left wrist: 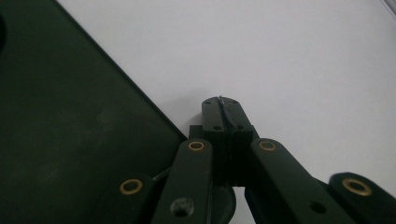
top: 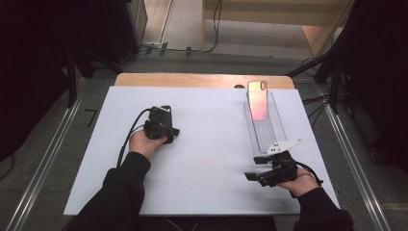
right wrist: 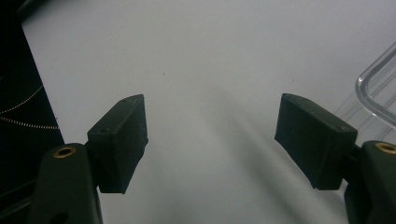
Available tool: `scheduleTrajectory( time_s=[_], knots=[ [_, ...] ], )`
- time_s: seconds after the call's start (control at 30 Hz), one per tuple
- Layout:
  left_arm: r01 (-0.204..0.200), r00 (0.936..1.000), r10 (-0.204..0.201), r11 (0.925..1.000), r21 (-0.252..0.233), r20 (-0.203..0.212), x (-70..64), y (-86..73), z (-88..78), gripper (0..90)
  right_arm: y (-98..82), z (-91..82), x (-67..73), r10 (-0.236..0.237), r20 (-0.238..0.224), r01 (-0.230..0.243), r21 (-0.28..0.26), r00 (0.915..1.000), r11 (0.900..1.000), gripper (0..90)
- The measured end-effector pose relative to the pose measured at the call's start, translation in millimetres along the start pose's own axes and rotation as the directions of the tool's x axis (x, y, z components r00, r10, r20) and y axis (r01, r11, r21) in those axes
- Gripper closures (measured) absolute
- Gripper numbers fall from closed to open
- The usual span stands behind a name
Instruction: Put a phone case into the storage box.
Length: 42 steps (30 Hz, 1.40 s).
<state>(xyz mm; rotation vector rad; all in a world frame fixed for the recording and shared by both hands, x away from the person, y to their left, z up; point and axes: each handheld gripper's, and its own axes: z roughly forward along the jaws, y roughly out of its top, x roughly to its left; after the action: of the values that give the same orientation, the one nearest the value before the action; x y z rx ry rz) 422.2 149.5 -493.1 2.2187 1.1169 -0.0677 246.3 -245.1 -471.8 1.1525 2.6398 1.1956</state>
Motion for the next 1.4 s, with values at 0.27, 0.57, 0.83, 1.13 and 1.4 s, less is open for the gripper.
scheduleTrajectory(
  time_s=[0.27, 0.57, 0.83, 1.13, 1.4],
  knots=[
    [-0.005, 0.9999, 0.005, 0.9999, 0.012, -0.015, 5.4, -10.5, -12.2, 90.0, -0.1, 0.0, 0.3, -0.002, 0.0, 0.002, -0.002, 1.0, 1.0, 23.2],
    [0.026, 0.999, -0.026, 0.9997, 0.002, -0.038, 20.0, -26.2, -30.8, 90.0, 0.0, 0.4, 1.1, -0.002, 0.001, 0.002, 0.006, 1.0, 1.0, 23.2],
    [0.064, 0.9969, -0.064, 0.9978, -0.018, -0.044, 33.8, -37.1, -44.3, 89.9, 0.2, 1.6, 1.5, -0.006, -0.001, 0.006, 0.008, 1.0, 1.0, 23.2],
    [0.067, 0.9967, -0.063, 0.9955, -0.068, 0.051, 25.9, -36.2, -54.6, 68.4, 0.0, 1.9, 0.8, -0.008, -0.004, 0.008, 0.01, 1.0, 1.0, 23.2],
    [0.031, 0.9865, -0.013, 0.9936, -0.108, 0.163, 2.6, -39.8, -69.5, 40.0, 0.0, 2.0, -0.1, -0.005, -0.006, 0.005, 0.013, 1.0, 1.0, 23.2]
  ],
)
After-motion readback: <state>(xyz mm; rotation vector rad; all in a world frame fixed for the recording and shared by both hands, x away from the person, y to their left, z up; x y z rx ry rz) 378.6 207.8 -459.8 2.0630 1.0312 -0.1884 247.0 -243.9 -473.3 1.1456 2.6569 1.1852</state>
